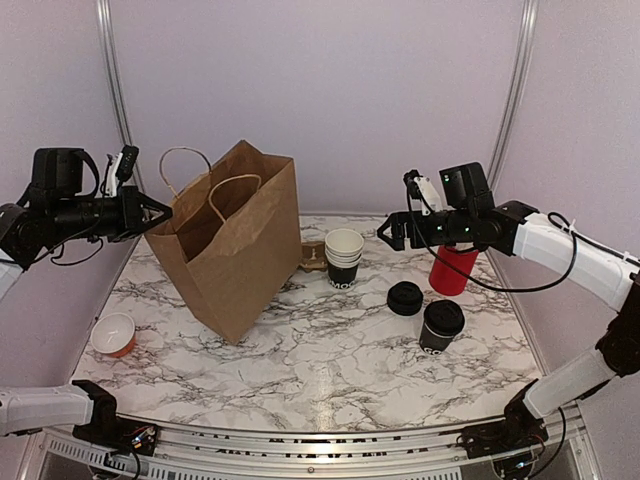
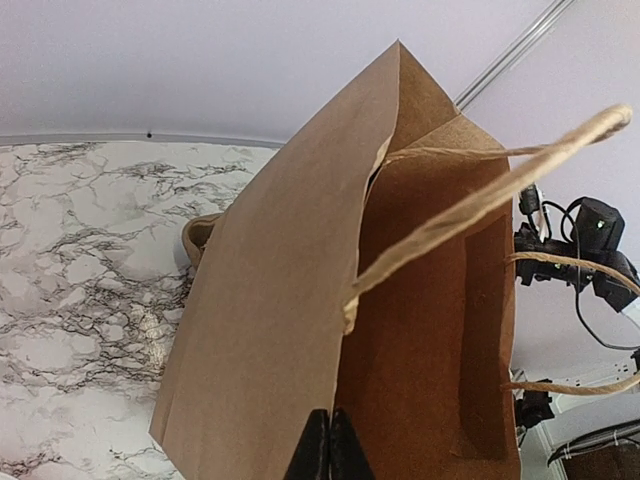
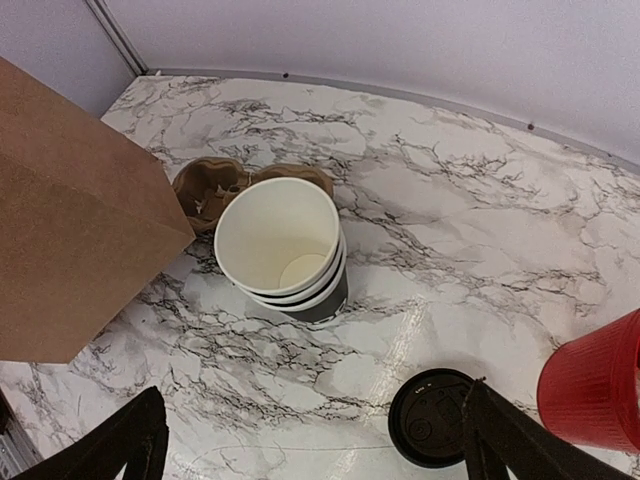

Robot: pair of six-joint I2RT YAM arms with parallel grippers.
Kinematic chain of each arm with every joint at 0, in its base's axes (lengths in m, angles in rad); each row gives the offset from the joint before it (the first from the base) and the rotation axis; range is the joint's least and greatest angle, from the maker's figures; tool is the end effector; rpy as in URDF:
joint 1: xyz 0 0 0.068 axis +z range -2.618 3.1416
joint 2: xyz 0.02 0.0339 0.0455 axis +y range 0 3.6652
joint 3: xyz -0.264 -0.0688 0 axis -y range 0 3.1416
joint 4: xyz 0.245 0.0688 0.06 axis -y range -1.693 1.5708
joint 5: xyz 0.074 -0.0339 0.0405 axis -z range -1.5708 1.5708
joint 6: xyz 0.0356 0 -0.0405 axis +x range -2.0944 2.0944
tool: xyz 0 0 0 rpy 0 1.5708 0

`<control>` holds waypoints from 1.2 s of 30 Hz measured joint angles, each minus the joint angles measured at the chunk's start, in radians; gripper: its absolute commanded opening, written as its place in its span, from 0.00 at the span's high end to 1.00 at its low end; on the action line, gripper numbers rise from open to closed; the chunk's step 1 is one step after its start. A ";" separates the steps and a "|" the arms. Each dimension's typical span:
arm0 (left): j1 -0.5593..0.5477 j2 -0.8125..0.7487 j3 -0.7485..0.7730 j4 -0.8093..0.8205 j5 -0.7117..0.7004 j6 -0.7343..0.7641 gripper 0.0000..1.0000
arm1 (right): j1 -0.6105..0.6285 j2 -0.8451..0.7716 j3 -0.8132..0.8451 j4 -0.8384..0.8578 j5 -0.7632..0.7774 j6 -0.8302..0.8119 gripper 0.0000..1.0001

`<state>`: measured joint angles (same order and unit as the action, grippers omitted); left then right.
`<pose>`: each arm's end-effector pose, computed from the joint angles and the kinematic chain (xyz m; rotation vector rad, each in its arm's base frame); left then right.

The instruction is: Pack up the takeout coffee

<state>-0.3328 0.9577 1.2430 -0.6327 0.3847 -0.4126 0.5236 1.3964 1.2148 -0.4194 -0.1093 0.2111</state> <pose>0.1723 -0.0737 0.4195 0.1904 1.9801 -0.8609 0.2719 0.1615 0.3264 -0.4082 2.1803 0.5327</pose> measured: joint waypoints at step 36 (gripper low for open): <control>-0.359 0.119 -0.036 0.093 -0.198 -0.469 1.00 | 0.082 0.031 0.000 0.000 0.002 -0.006 0.00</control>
<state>-0.6914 1.0767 1.2068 -0.5400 0.1867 -0.8814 0.6052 1.4269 1.2152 -0.4194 -0.1078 0.2047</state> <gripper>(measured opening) 0.004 0.997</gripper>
